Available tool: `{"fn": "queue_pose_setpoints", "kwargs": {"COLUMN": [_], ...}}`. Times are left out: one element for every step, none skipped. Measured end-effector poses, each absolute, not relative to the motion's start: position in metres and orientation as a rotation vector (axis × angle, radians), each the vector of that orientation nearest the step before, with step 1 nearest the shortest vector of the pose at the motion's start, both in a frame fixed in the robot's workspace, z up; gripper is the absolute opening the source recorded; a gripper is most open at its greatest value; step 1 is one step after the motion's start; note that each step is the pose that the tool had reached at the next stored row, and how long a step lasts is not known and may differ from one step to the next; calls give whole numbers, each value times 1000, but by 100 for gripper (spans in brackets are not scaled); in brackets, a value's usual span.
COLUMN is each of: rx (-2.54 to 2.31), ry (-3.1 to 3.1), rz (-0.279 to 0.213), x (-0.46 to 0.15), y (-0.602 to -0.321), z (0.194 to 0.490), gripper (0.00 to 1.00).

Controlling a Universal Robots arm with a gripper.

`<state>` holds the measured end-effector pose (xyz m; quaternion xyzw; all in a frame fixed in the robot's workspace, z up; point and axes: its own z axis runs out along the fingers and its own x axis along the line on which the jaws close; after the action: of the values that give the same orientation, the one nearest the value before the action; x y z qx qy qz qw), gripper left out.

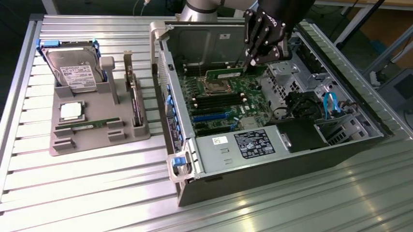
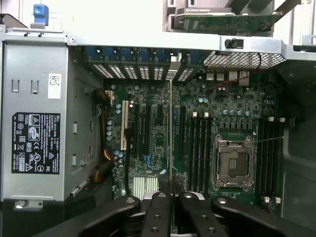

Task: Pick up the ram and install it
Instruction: 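Pick up the ram and move it above insertion slot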

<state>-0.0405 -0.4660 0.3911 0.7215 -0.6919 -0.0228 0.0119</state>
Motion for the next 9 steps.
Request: {"fn": "queue_pose_setpoints", "kwargs": {"rx": [2250, 2250, 2249, 2249, 2249, 2249, 2249, 2250, 2251], "ry": [-2157, -2157, -2157, -2157, -2157, -2157, -2157, -2157, -2157], "rz": [-71, -71, -72, -72, -73, -73, -73, -73, -72], "x": [-40, -37, -34, -32, -29, -28, -28, -28, -28], "y": [-466, -466, -466, -466, -466, -466, -466, -466, -466], "z": [391, 391, 391, 391, 391, 391, 391, 391, 391], "gripper": [12, 12, 12, 12, 12, 12, 12, 12, 12]}}
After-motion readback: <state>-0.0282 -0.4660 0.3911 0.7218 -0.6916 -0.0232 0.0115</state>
